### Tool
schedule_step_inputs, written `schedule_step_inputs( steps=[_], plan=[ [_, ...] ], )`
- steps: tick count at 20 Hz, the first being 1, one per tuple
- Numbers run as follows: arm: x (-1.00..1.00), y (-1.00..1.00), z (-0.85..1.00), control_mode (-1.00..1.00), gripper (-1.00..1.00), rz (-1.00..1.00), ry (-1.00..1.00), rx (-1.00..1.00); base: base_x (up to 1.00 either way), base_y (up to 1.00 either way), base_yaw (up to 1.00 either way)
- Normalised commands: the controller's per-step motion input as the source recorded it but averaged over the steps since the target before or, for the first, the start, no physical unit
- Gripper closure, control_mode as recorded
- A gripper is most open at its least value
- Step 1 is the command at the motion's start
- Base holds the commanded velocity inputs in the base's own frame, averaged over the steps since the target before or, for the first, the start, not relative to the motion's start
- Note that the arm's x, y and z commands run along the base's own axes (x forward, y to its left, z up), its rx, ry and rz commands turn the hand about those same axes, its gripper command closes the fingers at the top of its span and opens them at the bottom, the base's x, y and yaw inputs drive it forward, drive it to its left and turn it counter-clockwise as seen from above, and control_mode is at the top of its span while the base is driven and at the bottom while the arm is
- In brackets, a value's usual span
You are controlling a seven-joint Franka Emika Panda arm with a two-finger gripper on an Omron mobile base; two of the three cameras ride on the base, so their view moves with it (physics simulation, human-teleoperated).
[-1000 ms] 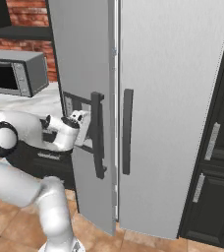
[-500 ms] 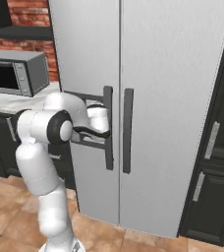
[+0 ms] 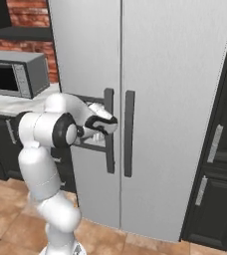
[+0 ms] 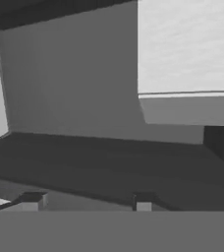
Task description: The ice cube tray has been filled with water. Take the tray and place it in the freezer to make ice. Close the freezer door after placing the tray.
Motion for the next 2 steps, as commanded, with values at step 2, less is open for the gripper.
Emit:
schedule_step_inputs(
  steps=[2],
  plan=[
    [0.22,0.0,0.0,-1.0,-1.0,0.01,0.01,0.0,0.0,0.0,0.0]
  ],
)
